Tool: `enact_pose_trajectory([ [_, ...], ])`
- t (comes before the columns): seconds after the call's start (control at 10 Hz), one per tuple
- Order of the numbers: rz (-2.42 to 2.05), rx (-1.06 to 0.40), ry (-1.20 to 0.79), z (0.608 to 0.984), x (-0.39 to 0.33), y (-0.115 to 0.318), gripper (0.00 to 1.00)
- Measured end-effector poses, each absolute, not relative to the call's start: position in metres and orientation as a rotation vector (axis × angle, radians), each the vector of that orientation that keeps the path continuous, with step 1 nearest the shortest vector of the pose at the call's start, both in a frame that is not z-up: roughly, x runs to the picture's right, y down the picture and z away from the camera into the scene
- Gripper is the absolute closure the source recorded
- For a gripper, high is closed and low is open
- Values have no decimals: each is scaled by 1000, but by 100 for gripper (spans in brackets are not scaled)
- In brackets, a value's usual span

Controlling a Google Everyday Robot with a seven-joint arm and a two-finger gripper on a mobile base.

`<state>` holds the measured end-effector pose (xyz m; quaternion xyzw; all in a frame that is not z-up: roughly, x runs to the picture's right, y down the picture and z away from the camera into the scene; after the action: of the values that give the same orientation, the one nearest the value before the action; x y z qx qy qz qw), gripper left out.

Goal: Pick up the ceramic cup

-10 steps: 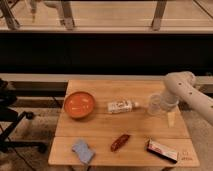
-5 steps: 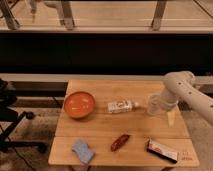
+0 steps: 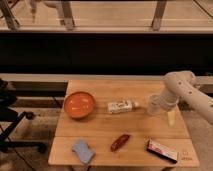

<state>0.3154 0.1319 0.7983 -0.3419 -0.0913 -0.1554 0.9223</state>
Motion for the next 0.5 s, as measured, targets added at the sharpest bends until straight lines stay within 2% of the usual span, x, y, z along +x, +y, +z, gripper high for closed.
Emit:
enact_pose_trajectory([
  [0.5,-333,-699,-191,800,316,129,0],
])
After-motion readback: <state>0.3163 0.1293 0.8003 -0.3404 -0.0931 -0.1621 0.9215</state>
